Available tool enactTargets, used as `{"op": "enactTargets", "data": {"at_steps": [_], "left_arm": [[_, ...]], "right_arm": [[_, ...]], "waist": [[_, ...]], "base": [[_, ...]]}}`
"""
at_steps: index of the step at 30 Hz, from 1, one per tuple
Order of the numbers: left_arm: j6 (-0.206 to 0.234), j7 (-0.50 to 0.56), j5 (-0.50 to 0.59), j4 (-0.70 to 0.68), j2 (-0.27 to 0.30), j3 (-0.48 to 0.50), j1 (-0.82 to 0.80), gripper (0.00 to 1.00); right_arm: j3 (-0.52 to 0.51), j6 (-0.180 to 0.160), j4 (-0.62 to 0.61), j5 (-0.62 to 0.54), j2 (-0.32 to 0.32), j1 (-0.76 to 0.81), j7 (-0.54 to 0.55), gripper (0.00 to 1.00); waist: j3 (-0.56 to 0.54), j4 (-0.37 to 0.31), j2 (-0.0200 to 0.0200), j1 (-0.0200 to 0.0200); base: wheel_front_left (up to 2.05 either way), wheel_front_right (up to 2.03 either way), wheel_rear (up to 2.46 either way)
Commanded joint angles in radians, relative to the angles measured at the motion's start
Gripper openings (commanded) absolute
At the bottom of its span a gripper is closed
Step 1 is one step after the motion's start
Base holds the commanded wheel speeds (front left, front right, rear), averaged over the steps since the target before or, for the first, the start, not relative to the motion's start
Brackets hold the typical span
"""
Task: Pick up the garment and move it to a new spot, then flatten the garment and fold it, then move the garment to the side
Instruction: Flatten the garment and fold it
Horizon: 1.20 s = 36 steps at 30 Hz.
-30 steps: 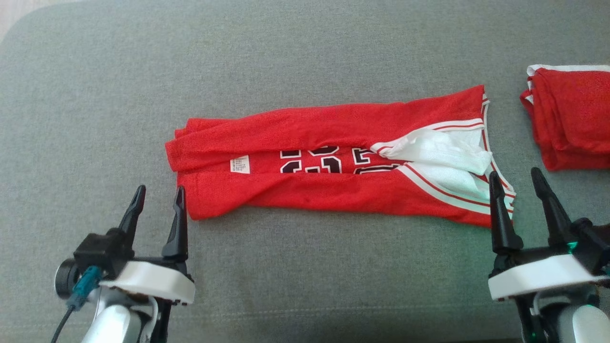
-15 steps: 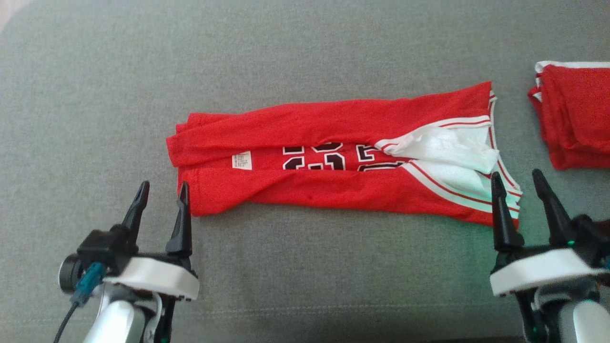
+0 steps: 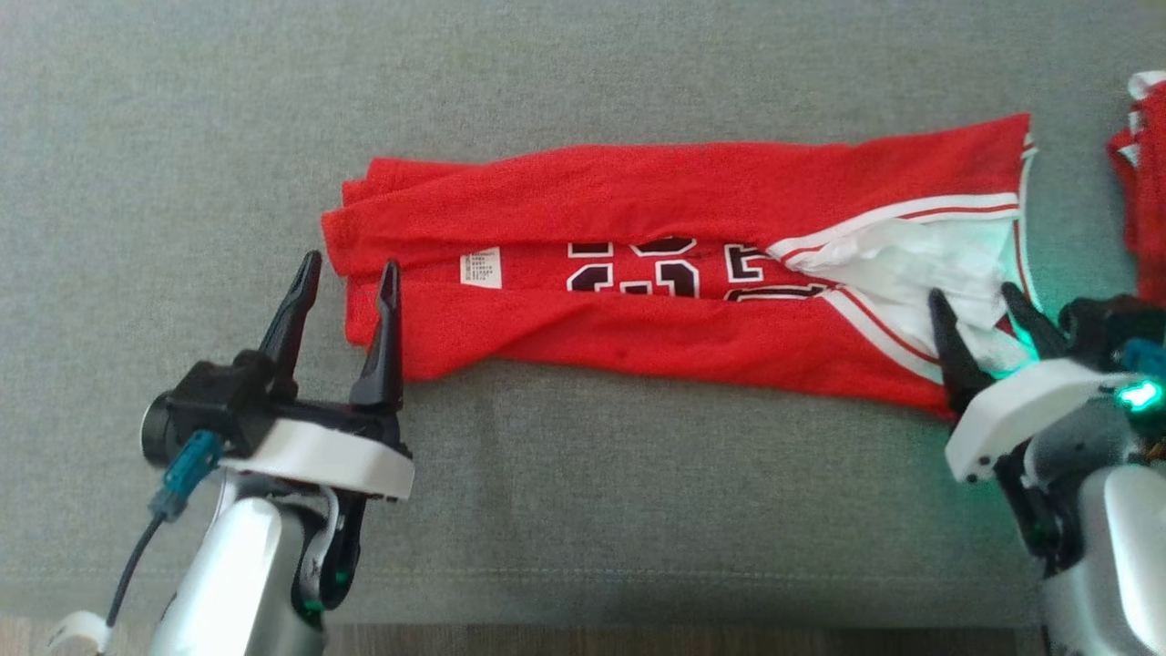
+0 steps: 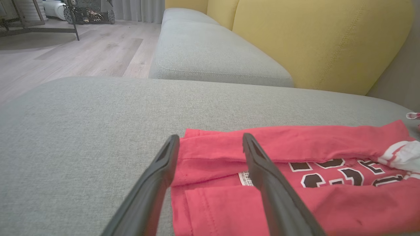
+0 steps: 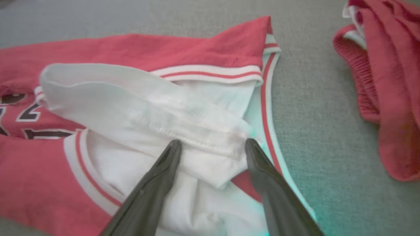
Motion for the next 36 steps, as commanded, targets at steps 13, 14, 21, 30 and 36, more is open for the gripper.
{"op": "enactTargets", "data": {"at_steps": [13,14,21,30,36], "left_arm": [[-0.05,-0.012,0.044,-0.014,-0.032,0.071,-0.066,1.0],[-0.053,-0.012,0.047,-0.013,-0.034,0.074,-0.067,1.0],[-0.069,-0.012,0.061,-0.007,-0.052,0.095,-0.062,1.0],[-0.084,-0.012,0.078,-0.001,-0.068,0.12,-0.046,1.0],[-0.092,-0.012,0.083,0.002,-0.079,0.132,-0.033,1.0]], "right_arm": [[-0.045,0.007,0.014,-0.058,0.03,-0.05,0.218,1.0],[-0.044,0.007,0.016,-0.036,0.037,-0.044,0.243,1.0],[-0.039,0.007,-0.032,0.05,0.053,-0.012,0.304,0.0],[-0.078,0.007,-0.112,0.155,0.067,0.014,0.249,0.0],[-0.131,0.007,-0.18,0.182,0.067,0.037,0.232,0.0]], "waist": [[0.052,0.015,0.0,0.0],[0.051,0.016,0.0,0.0],[0.043,0.016,0.0,0.0],[0.014,0.009,0.0,0.0],[-0.011,0.011,0.0,0.0]], "base": [[0.0,0.0,0.0],[0.0,0.0,0.0],[0.0,0.0,0.0],[0.0,0.0,0.0],[0.0,0.0,0.0]]}}
